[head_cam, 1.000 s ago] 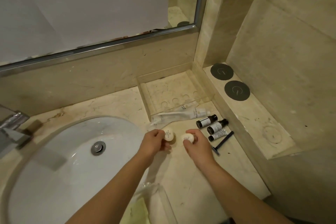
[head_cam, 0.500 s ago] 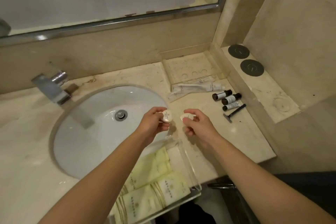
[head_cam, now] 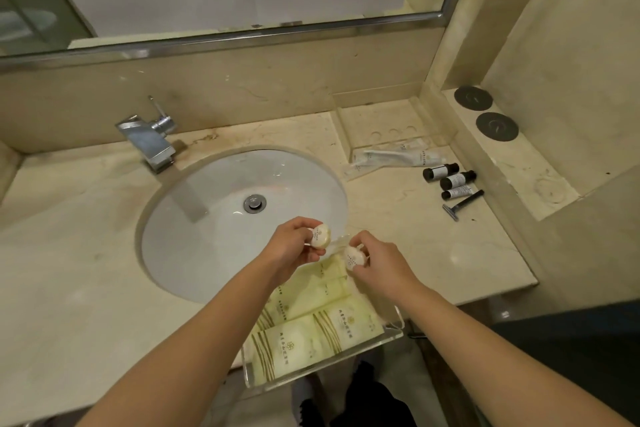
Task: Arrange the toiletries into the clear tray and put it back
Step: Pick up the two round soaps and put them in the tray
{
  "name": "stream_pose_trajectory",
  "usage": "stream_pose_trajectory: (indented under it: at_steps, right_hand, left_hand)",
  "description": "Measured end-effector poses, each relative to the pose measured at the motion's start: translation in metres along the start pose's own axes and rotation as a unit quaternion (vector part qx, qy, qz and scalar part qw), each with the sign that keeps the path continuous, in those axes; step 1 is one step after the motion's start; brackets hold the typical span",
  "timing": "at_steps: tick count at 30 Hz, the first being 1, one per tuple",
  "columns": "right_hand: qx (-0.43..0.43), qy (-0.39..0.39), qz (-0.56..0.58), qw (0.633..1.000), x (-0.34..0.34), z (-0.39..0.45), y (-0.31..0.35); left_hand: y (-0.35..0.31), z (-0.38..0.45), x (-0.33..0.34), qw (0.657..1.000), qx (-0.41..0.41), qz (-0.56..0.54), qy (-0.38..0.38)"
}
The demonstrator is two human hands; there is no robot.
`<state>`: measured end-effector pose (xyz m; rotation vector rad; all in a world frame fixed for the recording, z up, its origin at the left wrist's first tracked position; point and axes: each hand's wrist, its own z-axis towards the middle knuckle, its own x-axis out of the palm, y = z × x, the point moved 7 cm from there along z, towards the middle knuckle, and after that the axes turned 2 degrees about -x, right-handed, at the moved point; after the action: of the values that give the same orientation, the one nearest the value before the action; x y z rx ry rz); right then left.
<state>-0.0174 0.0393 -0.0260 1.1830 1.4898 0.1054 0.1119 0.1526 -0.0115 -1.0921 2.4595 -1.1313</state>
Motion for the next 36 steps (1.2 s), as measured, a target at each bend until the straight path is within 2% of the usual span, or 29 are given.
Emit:
stream_pose_trajectory:
  at_steps: [7, 13, 19, 25, 29, 36]
  right_hand:
    - [-0.035, -0.052, -0.214, 0.975, 0.007, -0.002, 0.017]
    - [-0.055, -0.074, -0.304, 0.948, 0.003, -0.002, 0.020]
    - [-0.048, -0.075, -0.330, 0.940, 0.001, -0.002, 0.007]
    - [-0.072, -0.106, -0.295, 0.947, 0.005, -0.009, -0.002]
    - [-0.063, -0.096, -0.253, 0.961, 0.000, -0.014, -0.009]
    - [-0.057, -0.063, -0.213, 0.973, -0.004, -0.029, -0.020]
  left_hand:
    - [0.014, -0.001, -0.009, 1.000, -0.016, -0.001, 0.008]
    - [0.016, -0.002, -0.011, 0.999, -0.021, 0.014, 0.021]
    - [0.020, 0.004, -0.003, 0.996, -0.011, 0.081, 0.040]
    - [0.026, 0.006, 0.011, 0.981, 0.008, 0.186, 0.061]
    - [0.035, 0.006, 0.023, 0.966, 0.015, 0.246, 0.072]
    - [0.045, 0.006, 0.041, 0.958, 0.021, 0.278, 0.066]
